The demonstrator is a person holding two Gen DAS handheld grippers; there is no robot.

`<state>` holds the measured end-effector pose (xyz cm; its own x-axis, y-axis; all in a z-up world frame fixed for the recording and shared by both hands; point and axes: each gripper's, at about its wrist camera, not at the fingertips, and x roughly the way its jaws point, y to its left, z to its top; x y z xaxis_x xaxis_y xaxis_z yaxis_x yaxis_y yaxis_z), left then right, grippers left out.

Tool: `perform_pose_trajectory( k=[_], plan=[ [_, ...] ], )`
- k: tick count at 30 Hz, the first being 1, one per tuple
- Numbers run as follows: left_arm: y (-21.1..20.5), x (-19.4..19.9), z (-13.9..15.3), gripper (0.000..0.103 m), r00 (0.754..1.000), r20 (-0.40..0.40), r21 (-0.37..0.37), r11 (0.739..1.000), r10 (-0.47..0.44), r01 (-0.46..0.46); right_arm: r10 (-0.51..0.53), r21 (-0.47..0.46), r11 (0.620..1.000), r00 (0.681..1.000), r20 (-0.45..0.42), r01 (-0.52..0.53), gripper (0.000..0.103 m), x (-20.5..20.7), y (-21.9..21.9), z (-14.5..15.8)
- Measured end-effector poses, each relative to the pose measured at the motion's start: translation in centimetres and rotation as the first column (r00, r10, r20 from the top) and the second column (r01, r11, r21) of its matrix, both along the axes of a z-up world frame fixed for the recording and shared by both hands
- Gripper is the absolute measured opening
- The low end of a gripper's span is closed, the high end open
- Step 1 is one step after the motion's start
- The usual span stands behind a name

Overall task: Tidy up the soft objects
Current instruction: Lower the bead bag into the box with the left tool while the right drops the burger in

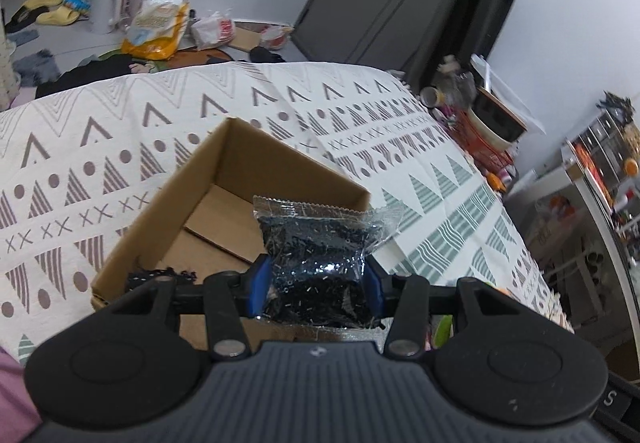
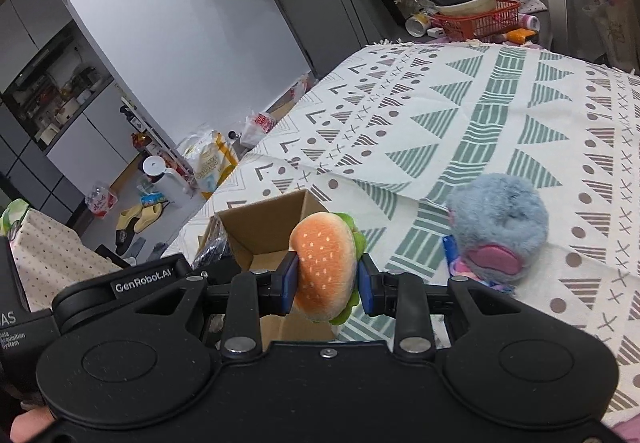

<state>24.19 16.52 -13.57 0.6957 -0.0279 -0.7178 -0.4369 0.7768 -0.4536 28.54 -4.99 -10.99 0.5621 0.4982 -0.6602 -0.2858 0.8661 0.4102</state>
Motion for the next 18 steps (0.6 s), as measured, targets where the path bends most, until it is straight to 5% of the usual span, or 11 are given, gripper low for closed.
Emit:
perform_pose_trajectory(
  k=[18],
  plan=[
    [4.6, -0.7, -0.9, 0.049, 0.99, -0.013, -0.079, 0.987, 0.14, -0.141, 0.08, 0.057, 0.995, 0.996, -0.035, -0.078, 0.031, 0.5, 5.2, -0.8]
  ],
)
